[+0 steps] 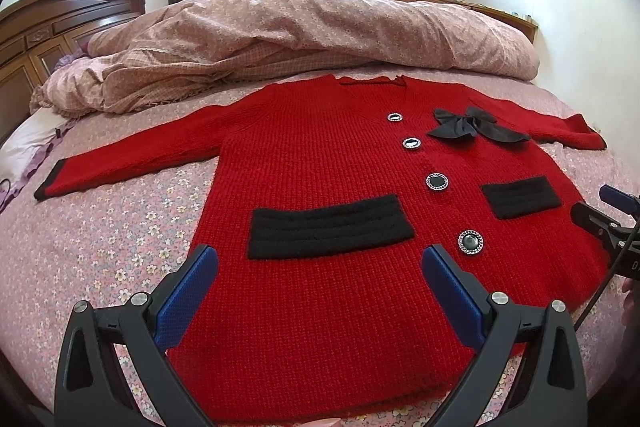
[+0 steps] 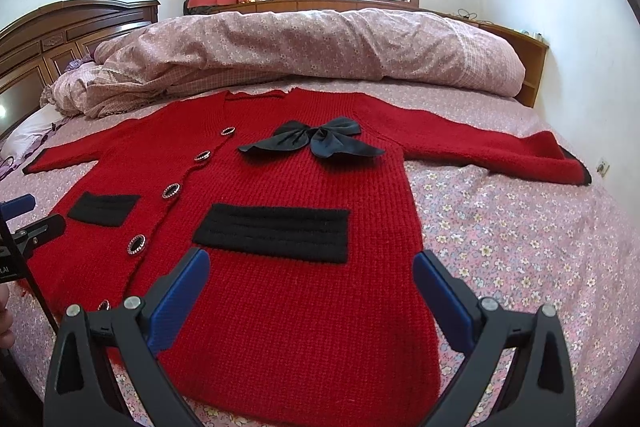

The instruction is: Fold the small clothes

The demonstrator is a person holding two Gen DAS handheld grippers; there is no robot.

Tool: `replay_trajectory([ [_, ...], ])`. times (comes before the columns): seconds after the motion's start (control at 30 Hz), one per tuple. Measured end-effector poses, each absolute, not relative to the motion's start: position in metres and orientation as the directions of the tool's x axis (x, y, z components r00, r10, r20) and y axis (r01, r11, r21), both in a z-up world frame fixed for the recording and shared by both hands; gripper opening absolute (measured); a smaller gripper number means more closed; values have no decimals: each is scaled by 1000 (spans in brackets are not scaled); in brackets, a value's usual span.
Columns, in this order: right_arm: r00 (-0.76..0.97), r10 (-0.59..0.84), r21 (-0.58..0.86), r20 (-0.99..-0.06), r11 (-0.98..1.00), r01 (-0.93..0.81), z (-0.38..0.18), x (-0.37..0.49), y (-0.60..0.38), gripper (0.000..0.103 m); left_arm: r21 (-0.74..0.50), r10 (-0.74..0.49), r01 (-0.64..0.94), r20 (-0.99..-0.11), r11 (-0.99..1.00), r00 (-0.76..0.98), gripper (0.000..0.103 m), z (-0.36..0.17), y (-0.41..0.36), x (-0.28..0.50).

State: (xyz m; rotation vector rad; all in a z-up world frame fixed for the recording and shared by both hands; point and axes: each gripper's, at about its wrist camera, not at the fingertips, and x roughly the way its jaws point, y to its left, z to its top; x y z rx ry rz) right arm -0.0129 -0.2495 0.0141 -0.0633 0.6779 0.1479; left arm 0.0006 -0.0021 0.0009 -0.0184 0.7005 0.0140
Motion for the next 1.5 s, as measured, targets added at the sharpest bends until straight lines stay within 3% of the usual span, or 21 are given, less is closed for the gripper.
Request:
replay_trajectory([
  [1.5,778,112,-45,-618,983,-178,20,-9,-239,103,-42,25,-70,-657,997,753,99,3,24,1],
])
